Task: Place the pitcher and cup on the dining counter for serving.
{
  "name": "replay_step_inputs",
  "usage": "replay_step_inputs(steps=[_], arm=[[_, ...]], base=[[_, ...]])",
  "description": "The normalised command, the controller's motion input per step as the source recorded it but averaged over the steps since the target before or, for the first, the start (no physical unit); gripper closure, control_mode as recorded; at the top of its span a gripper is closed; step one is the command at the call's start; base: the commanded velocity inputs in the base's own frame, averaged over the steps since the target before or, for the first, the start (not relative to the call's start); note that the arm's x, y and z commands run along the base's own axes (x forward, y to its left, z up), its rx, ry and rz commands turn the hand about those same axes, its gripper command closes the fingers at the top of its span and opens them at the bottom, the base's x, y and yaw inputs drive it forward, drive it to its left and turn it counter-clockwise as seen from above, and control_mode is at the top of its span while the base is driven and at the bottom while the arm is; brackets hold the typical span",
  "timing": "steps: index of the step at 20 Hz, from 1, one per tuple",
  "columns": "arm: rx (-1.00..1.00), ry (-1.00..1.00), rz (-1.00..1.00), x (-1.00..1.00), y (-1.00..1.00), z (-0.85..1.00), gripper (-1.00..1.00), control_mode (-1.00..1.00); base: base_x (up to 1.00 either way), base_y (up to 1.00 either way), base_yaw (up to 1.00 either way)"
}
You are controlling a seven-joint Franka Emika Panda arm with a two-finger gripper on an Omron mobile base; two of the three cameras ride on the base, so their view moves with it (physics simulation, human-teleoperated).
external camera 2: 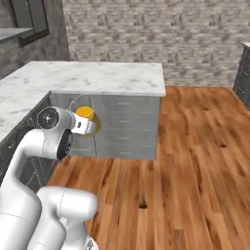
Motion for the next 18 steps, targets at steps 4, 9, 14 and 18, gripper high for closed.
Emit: replay_step_inputs(steps=[4, 9, 14, 18], arm=[[0.0, 0.0, 0.0, 0.0, 0.0, 0.0, 1.0, 1.0], [0.0, 0.0, 0.0, 0.0, 0.0, 0.0, 1.0, 1.0], [0.0, 0.0, 0.0, 0.0, 0.0, 0.0, 1.0, 1.0], [0.0, 0.0, 0.0, 0.0, 0.0, 0.0, 1.0, 1.0]], base=[[0.14, 0.0, 0.44], [0.24, 0.0, 0.39], [0.36, -0.02, 0.27], [0.47, -0.1, 0.2]])
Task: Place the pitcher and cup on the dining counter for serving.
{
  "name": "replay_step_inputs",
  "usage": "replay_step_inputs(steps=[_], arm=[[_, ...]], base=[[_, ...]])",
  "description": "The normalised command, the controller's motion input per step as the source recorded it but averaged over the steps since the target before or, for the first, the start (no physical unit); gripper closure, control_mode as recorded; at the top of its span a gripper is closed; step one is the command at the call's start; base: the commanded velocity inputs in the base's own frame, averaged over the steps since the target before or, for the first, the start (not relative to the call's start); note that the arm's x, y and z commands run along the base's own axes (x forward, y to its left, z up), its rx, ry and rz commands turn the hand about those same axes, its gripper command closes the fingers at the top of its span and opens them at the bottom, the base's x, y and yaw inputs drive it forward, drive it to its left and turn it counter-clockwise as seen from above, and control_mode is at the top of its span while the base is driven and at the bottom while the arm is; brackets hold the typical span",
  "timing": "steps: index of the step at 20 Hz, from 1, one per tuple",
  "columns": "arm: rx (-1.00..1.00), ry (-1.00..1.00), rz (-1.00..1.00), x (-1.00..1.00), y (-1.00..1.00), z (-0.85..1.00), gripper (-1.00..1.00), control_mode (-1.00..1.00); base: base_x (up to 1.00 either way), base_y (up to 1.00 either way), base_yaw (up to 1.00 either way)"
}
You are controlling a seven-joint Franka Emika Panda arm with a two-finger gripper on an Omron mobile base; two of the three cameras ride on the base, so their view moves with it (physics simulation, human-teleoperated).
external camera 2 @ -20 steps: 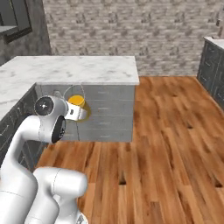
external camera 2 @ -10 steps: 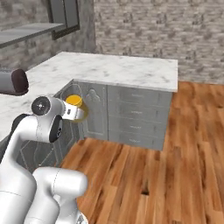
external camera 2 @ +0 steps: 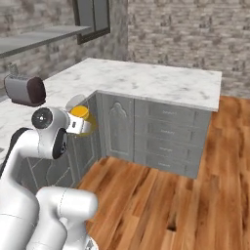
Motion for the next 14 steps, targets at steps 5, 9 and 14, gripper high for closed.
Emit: replay_step_inputs(steps=[5, 9, 14], arm=[[0.0, 0.0, 0.0, 0.0, 0.0, 0.0, 1.0, 1.0], [0.0, 0.0, 0.0, 0.0, 0.0, 0.0, 1.0, 1.0], [0.0, 0.0, 0.0, 0.0, 0.0, 0.0, 1.0, 1.0]], base=[[0.49, -0.15, 0.14], [0.59, -0.19, 0.12], [0.79, -0.23, 0.07]])
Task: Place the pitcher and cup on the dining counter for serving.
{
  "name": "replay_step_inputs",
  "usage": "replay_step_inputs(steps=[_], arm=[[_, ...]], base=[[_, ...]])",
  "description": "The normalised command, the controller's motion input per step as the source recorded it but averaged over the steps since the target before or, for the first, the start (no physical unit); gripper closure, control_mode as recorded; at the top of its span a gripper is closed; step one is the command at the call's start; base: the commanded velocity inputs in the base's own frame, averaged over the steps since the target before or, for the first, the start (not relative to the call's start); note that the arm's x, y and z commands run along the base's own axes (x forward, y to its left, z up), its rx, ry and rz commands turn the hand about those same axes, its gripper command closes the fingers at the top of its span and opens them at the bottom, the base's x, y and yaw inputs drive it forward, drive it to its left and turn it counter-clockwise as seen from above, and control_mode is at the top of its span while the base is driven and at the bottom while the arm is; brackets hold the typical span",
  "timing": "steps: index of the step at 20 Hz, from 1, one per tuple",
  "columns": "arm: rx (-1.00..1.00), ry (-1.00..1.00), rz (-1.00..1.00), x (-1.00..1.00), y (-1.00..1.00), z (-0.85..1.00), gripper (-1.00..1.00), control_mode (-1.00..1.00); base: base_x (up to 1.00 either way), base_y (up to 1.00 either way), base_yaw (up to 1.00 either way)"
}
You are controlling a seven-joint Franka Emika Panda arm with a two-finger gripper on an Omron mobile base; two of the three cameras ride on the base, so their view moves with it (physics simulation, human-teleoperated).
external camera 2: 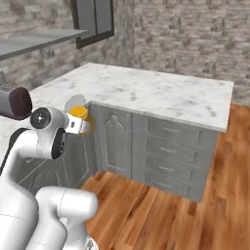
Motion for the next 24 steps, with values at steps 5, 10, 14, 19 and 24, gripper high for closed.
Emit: replay_step_inputs(steps=[5, 10, 14, 19, 24], arm=[[0.0, 0.0, 0.0, 0.0, 0.0, 0.0, 1.0, 1.0], [0.0, 0.0, 0.0, 0.0, 0.0, 0.0, 1.0, 1.0], [0.0, 0.0, 0.0, 0.0, 0.0, 0.0, 1.0, 1.0], [0.0, 0.0, 0.0, 0.0, 0.0, 0.0, 1.0, 1.0], [0.0, 0.0, 0.0, 0.0, 0.0, 0.0, 1.0, 1.0]], base=[[0.89, -0.23, 0.02], [0.76, -0.24, 0.0], [0.8, -0.18, 0.0], [0.68, -0.21, -0.01], [0.37, -0.28, -0.07]])
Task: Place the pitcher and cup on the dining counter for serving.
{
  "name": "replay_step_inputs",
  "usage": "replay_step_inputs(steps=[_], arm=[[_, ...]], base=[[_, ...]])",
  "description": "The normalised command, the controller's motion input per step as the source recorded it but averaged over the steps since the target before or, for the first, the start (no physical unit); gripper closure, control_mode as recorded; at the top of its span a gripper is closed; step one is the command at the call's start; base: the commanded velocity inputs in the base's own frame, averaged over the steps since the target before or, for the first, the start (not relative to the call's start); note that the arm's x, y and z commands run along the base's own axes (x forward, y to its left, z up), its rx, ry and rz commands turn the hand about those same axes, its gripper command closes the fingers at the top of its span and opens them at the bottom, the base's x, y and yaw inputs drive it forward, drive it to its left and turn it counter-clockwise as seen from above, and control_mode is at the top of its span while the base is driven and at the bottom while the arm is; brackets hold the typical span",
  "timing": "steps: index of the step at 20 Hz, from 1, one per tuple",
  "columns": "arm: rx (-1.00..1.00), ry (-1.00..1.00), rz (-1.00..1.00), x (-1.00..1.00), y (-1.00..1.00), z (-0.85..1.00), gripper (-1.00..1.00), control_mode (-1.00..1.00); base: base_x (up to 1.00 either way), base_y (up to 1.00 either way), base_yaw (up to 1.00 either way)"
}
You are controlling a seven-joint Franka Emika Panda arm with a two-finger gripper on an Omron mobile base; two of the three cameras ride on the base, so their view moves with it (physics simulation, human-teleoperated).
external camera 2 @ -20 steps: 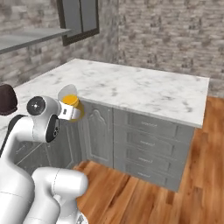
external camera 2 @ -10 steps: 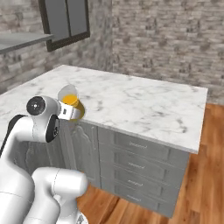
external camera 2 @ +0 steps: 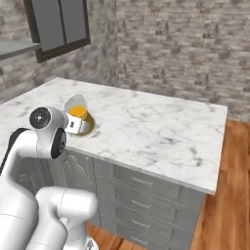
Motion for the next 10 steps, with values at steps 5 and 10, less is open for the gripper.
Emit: replay_step_inputs(steps=[5, 10], arm=[[0.0, 0.0, 0.0, 0.0, 0.0, 0.0, 1.0, 1.0], [0.0, 0.0, 0.0, 0.0, 0.0, 0.0, 1.0, 1.0]], base=[[0.02, -0.35, -0.13], [0.0, -0.53, -0.19]])
